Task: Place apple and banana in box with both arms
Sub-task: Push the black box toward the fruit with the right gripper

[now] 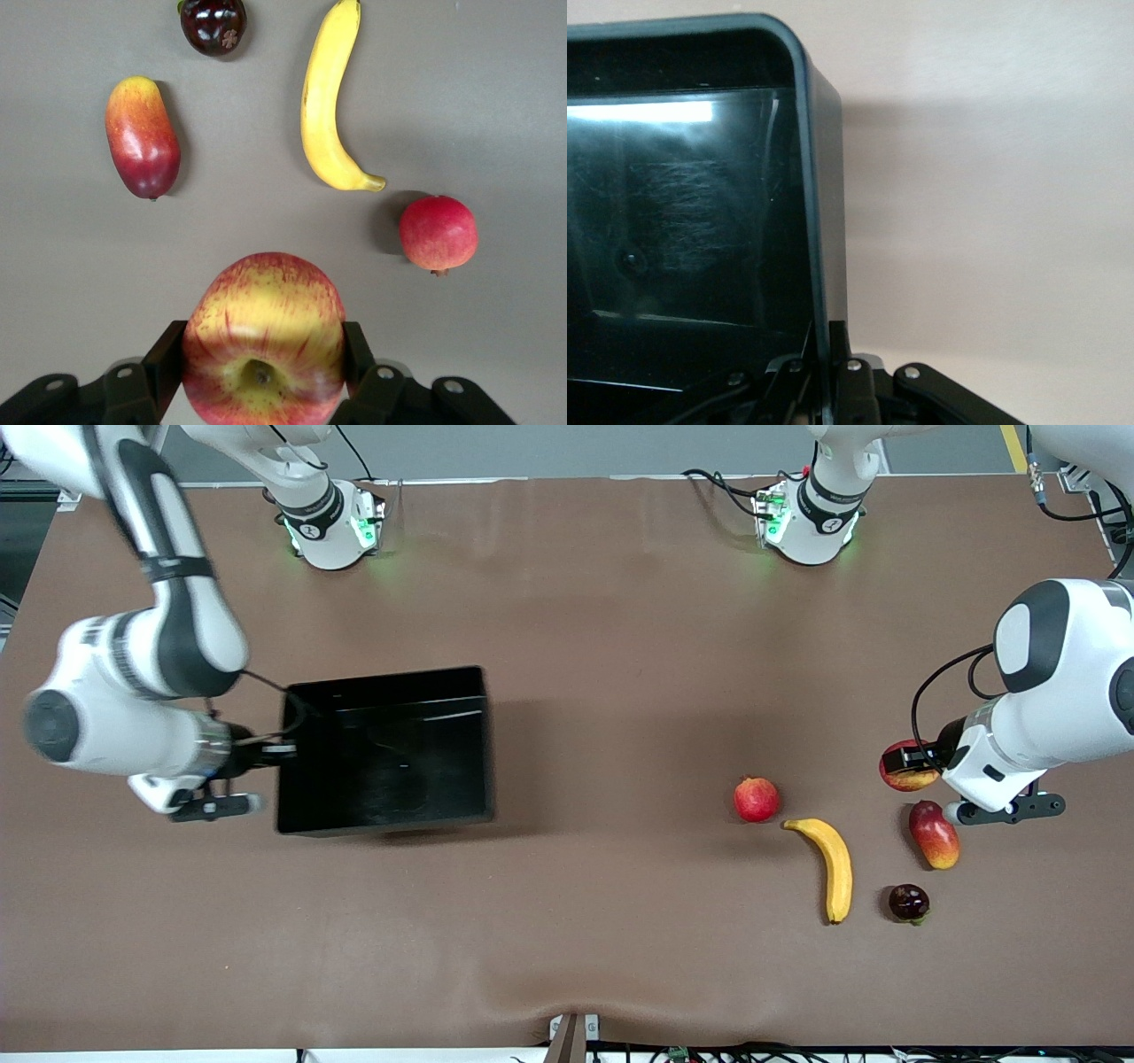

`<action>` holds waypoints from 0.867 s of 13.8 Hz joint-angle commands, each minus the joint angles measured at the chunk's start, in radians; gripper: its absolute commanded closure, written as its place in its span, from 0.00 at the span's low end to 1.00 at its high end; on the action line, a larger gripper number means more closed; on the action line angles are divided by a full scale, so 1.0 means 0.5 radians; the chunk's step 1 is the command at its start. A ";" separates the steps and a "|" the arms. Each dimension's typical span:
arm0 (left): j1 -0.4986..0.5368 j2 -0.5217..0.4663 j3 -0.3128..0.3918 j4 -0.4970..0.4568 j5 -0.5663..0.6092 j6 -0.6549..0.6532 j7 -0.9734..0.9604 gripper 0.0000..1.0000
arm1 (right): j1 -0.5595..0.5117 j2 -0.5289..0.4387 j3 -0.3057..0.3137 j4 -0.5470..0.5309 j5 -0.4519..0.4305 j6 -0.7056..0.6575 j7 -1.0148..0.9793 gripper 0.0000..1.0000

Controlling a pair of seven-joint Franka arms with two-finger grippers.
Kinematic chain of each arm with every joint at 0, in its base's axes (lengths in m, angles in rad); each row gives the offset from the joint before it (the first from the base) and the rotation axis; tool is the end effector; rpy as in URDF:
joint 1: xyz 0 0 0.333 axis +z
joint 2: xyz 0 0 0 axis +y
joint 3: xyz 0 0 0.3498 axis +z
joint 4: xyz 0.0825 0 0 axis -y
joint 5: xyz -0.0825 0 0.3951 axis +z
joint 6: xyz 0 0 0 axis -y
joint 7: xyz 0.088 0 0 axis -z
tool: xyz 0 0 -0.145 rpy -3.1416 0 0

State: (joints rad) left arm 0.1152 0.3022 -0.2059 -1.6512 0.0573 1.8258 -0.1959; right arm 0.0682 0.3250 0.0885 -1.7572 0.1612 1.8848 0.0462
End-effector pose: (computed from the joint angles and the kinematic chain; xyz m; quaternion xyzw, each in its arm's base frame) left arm 0.6474 -0.0408 0.4199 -0.9971 -0.0463 0.0603 0.0052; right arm 0.6234 0.1128 0.3598 -0.9911 -0.0216 0.1063 0.0776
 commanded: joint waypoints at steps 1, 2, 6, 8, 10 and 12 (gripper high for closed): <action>0.009 -0.092 -0.039 -0.011 -0.001 -0.077 0.005 1.00 | 0.237 0.010 -0.018 0.124 0.052 -0.018 0.339 1.00; 0.009 -0.128 -0.048 -0.014 -0.001 -0.126 -0.010 1.00 | 0.326 0.019 -0.018 0.130 0.052 0.031 0.492 1.00; 0.009 -0.202 -0.110 -0.017 -0.013 -0.182 -0.080 1.00 | 0.682 0.120 -0.021 0.127 0.049 0.270 1.017 1.00; 0.009 -0.209 -0.162 -0.020 -0.016 -0.188 -0.126 1.00 | 0.832 0.190 -0.021 0.124 0.049 0.381 1.223 1.00; 0.009 -0.206 -0.220 -0.020 -0.035 -0.185 -0.264 1.00 | 0.928 0.264 -0.021 0.124 0.049 0.464 1.297 1.00; 0.003 -0.181 -0.254 -0.020 -0.166 -0.182 -0.442 1.00 | 1.011 0.319 -0.021 0.124 0.052 0.537 1.359 1.00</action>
State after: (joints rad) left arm 0.1131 0.2161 -0.3161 -1.6545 0.0205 1.7442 -0.3516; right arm 0.5452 0.4638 0.0886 -1.7232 0.1704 2.1343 0.6980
